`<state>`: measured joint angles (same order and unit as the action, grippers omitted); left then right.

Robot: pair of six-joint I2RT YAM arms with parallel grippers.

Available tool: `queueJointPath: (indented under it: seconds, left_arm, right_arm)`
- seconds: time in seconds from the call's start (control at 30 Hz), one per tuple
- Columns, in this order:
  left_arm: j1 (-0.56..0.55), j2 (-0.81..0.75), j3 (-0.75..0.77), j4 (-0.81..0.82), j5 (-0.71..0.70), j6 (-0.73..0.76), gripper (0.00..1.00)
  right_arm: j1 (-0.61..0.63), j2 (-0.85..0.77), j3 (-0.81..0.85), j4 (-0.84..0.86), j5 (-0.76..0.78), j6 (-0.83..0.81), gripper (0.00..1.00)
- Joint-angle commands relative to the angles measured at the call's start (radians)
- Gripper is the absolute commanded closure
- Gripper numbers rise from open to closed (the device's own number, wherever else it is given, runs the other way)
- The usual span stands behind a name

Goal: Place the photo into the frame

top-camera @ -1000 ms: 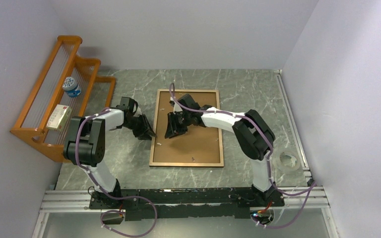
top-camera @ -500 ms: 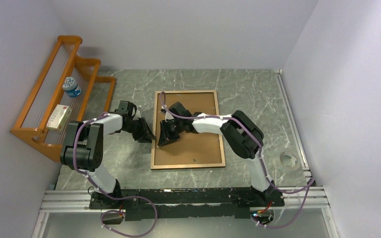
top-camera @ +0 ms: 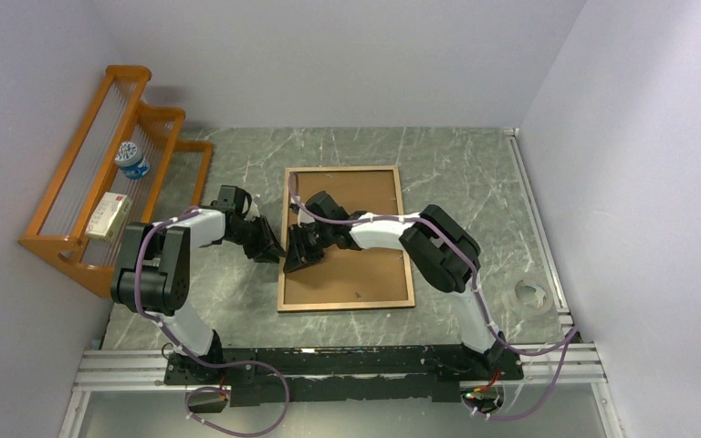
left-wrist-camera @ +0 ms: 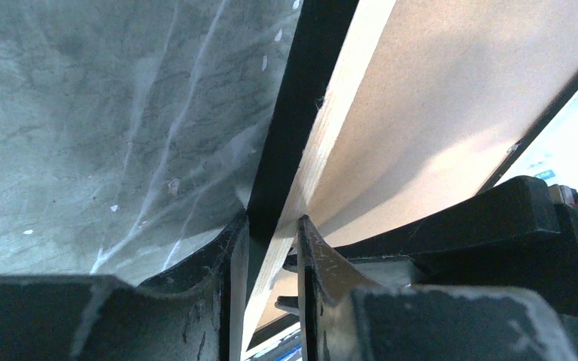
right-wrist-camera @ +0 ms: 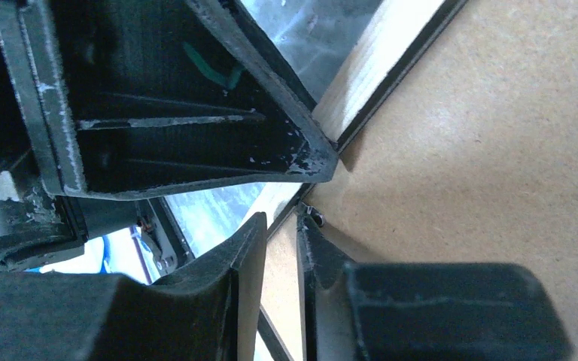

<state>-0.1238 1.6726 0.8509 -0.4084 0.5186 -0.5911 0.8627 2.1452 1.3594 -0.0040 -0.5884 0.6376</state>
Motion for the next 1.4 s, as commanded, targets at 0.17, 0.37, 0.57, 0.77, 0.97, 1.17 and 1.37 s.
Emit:
queueJointPath:
  seconds: [0.17, 0.37, 0.57, 0.77, 0.97, 1.17, 1.37]
  left_arm:
    - [-0.002, 0.031, 0.025, -0.066, 0.005, 0.011, 0.93]
    - [-0.002, 0.023, 0.066, -0.087, -0.003, 0.023, 0.87]
    - [0.002, 0.028, 0.133, -0.102, -0.013, 0.035, 0.71]
    - [0.012, 0.07, 0.222, -0.114, -0.018, 0.055, 0.59]
    - [0.034, 0.146, 0.302, -0.099, -0.017, 0.064, 0.54]
    - [0.045, 0.237, 0.393, -0.136, -0.041, 0.099, 0.54]
    - [0.046, 0.275, 0.411, -0.144, -0.014, 0.111, 0.58]
  right_arm:
    - [0.019, -0.023, -0.11, 0.177, 0.086, -0.02, 0.65]
    - [0.01, -0.185, -0.201, 0.228, 0.119, -0.046, 0.59]
    - [-0.082, -0.259, -0.262, 0.284, 0.17, 0.012, 0.57]
    - [-0.15, -0.212, -0.155, 0.143, 0.307, 0.049, 0.56]
    - [-0.188, -0.096, 0.028, 0.067, 0.351, 0.063, 0.56]
    - [-0.195, 0.047, 0.202, 0.037, 0.341, 0.077, 0.56]
    - [-0.207, 0.169, 0.343, 0.017, 0.321, 0.068, 0.57]
